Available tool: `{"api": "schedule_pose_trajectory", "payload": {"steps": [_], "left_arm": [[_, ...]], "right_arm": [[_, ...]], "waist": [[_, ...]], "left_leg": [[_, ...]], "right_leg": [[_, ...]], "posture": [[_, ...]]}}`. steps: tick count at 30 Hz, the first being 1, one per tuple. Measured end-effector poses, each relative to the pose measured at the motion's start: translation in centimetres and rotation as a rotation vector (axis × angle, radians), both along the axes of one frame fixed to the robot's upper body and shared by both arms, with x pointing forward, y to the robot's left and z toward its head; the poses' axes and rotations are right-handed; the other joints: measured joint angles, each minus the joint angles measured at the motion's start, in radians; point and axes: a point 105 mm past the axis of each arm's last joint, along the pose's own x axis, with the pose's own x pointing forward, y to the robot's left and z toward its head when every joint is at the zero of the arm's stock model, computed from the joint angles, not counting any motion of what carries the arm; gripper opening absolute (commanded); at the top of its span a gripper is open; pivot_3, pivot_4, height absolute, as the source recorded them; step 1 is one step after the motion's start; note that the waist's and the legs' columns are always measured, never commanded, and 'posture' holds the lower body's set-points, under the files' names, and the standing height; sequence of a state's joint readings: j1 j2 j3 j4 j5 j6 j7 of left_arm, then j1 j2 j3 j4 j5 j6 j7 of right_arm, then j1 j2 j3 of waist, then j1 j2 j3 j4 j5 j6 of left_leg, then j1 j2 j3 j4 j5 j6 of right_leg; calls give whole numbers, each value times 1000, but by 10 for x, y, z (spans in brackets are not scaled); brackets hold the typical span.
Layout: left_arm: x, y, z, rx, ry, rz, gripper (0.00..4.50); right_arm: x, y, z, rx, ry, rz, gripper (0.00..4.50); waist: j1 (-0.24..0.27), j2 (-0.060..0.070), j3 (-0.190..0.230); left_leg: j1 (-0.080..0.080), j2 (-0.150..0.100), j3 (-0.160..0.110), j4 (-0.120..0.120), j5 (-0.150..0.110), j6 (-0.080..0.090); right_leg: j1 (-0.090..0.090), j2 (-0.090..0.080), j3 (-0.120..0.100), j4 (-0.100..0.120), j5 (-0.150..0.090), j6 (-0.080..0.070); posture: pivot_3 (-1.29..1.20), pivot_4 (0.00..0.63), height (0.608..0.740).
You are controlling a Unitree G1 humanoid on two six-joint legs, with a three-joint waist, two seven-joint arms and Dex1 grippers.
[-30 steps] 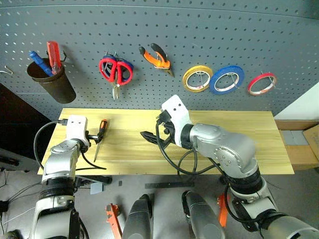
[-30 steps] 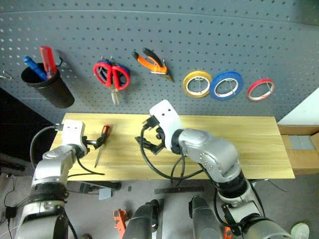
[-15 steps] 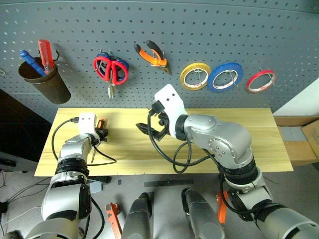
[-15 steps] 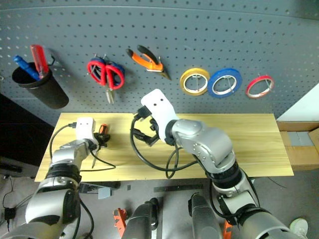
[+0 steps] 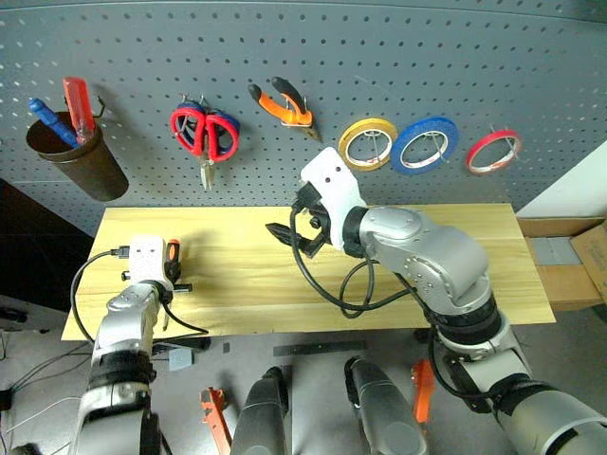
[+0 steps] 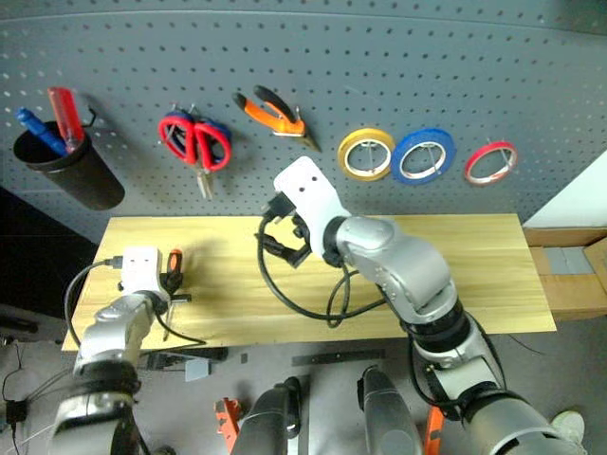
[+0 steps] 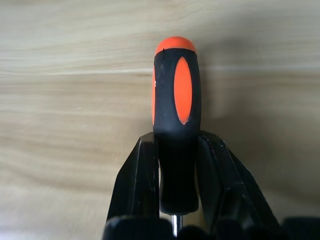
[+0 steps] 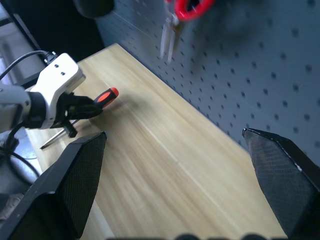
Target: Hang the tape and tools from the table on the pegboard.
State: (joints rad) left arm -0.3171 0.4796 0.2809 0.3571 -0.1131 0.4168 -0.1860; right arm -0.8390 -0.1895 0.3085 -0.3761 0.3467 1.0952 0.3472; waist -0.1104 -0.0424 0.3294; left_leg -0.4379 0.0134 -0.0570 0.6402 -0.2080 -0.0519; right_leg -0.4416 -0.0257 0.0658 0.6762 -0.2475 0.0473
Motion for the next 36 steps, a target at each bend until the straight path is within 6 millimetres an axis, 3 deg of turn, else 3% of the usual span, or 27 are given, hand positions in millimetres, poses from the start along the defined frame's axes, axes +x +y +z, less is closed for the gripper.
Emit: {"api": "schedule_pose_trajectory", "payload": {"steps": [3, 5, 11, 18, 23, 28, 36], "left_arm": [[-20, -23, 28, 66, -145, -45, 695], [-23, -32, 47, 98, -223, -67, 695], [-20, -66, 154, 227, -625, -173, 695], [-18, -82, 253, 312, -926, -210, 695], [-19, -67, 311, 339, -1076, -154, 695], [-25, -45, 343, 375, -1156, -88, 695], [-17, -20, 335, 403, -1146, -32, 695]], "right_arm": [[-20, -13, 11, 60, -92, 129, 4500], [-27, -17, 15, 82, -107, 185, 4500], [-47, -26, 38, 171, -165, 350, 4500], [-38, -29, 48, 184, -224, 358, 4500], [-32, -29, 54, 190, -255, 338, 4500], [-33, -27, 57, 200, -270, 335, 4500], [-31, -18, 74, 246, -313, 348, 4500]], "waist": [[12, -1, -1], [20, -1, -1], [27, -3, -5], [27, -6, -7], [26, -7, -8], [26, -9, -10], [27, -12, -13]], "left_leg": [[-1, -1, 0, -2, -1, 0], [-1, -1, 0, -2, 0, 0], [0, -1, 4, 0, 0, 0], [-1, -2, 4, 1, 0, 0], [-1, -2, 4, 1, 0, 0], [-1, -2, 5, 2, 0, -1], [-1, -2, 4, 4, 0, -1]], "right_leg": [[0, -2, -1, -4, 0, 0], [0, -2, -1, -3, 0, 0], [3, 4, -2, -2, 0, 0], [2, 5, -3, -1, 0, 0], [2, 5, -3, -1, 0, 0], [1, 4, -3, -1, 0, 0], [1, 4, -4, 3, 0, 0]], "posture": [[-111, 293, 740], [-94, 278, 740], [-73, 240, 740], [-80, 224, 740], [-90, 216, 740], [-88, 212, 740], [-80, 208, 740]]}}
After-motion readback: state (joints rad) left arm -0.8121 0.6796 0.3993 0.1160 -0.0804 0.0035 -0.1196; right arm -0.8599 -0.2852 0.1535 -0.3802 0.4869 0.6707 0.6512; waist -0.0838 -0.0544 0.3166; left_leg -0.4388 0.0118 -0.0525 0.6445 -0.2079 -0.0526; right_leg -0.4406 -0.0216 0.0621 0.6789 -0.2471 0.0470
